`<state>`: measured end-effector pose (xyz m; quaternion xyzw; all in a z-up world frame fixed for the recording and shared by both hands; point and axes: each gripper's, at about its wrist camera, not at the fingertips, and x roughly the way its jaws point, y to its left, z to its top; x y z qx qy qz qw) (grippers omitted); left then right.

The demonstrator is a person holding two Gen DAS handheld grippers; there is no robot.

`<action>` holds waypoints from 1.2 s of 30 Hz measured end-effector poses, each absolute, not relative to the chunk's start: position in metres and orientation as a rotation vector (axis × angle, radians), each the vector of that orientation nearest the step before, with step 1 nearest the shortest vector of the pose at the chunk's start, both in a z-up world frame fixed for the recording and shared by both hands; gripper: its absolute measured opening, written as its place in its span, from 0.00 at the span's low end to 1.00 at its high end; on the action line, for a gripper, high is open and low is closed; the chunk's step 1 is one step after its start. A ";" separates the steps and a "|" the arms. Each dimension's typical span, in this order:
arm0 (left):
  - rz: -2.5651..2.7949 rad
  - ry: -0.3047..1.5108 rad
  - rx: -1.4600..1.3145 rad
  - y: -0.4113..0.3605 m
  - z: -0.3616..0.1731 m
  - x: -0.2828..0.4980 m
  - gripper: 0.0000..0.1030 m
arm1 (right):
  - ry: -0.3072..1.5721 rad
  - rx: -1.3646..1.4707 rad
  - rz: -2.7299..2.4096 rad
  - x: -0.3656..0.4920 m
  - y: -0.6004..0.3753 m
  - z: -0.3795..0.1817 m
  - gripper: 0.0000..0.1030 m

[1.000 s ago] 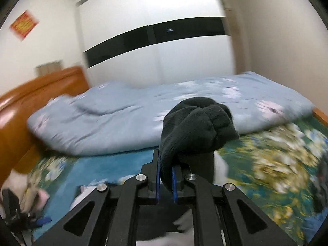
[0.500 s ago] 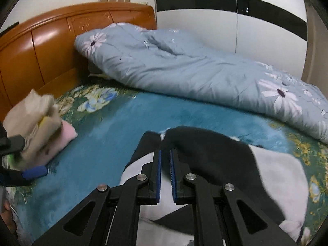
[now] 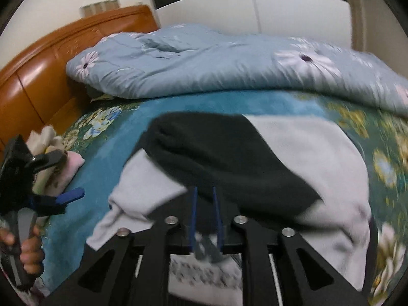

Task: Fold clothes

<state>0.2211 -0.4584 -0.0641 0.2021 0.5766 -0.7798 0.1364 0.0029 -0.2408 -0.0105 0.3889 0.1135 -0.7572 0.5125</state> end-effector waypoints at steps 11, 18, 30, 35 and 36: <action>-2.236 1.718 0.695 -0.449 -0.086 0.137 1.00 | 0.031 0.877 -1.884 -0.019 -0.127 -0.032 0.92; -2.203 1.618 0.740 -0.462 -0.080 0.096 1.00 | -0.027 0.798 -1.859 -0.026 -0.104 -0.031 0.93; -2.148 1.479 0.713 -0.463 -0.087 0.084 0.95 | -0.191 0.844 -1.796 -0.042 -0.087 -0.042 0.93; -2.152 1.431 0.670 -0.458 -0.078 0.082 0.52 | -0.254 0.856 -1.822 -0.051 -0.079 -0.042 0.93; -2.149 1.425 0.673 -0.457 -0.076 0.081 0.38 | -0.262 0.851 -1.825 -0.052 -0.077 -0.041 0.93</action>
